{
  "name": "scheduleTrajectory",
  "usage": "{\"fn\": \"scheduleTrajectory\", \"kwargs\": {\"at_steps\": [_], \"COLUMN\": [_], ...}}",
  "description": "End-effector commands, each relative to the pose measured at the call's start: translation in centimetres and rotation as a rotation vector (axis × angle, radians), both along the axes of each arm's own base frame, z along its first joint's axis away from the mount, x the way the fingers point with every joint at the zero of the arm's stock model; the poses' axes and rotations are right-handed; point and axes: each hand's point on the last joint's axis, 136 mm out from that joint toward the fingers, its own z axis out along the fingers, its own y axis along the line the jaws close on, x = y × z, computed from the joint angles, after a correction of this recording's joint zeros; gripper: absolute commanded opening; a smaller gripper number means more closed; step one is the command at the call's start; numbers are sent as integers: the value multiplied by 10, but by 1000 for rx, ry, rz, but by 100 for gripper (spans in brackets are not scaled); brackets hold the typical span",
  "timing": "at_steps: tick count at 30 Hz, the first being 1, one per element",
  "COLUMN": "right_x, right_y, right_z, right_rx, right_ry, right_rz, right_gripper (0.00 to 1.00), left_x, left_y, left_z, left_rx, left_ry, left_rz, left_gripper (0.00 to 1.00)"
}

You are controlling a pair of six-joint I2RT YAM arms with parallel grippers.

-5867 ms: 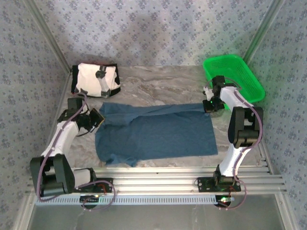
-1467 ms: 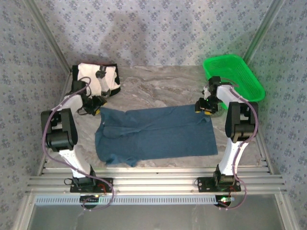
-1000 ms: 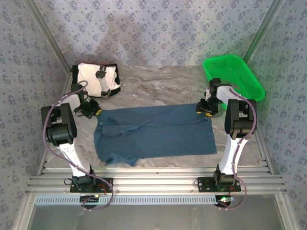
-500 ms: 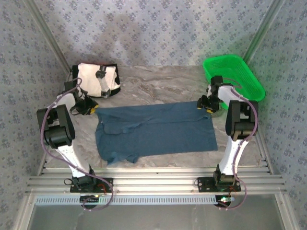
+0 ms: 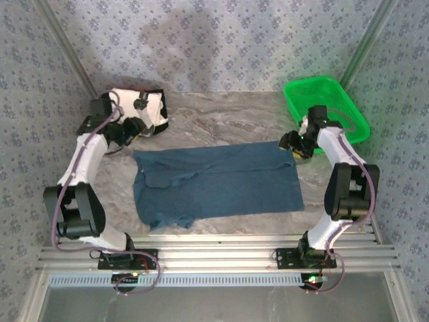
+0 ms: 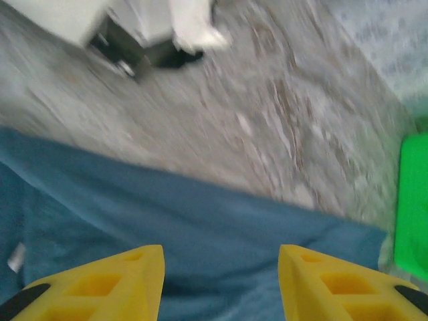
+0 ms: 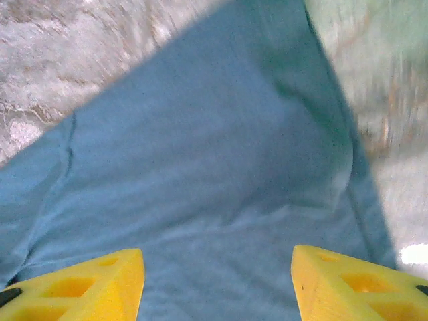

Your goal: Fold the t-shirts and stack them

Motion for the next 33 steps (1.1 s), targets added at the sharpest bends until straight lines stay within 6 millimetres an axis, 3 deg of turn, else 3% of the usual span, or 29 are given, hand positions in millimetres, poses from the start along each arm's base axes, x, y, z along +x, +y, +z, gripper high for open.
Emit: {"fn": "scheduleTrajectory", "kwargs": {"at_steps": [1,6,15,19,26,31,33], "right_x": [9,14,28,21,8,2,3], "right_y": [15,15,-15,-30,-71,-73,-65], "right_z": [-7,-22,-46,-57,-41,-31,-26], "right_rx": [154,165,113,77,-50,-66,-22], "right_ry": [-23,-32,-62,-17,-77,-93,-113], "right_rz": [-149,-227,-377,-419,-498,-475,-456], "right_gripper": [62,62,62,61,61,60,60], "left_x": [-21,-41,-55,-61,-69,-71,-72], "left_y": [-12,-16,-8,-4,9,14,15], "left_z": [-29,-50,-62,-74,-92,-98,-100], "left_rx": [-21,-26,13,26,48,58,56], "left_ry": [51,86,107,134,171,180,183], "left_rz": [-5,0,18,31,70,81,80], "left_gripper": [49,49,49,49,49,49,49]}}
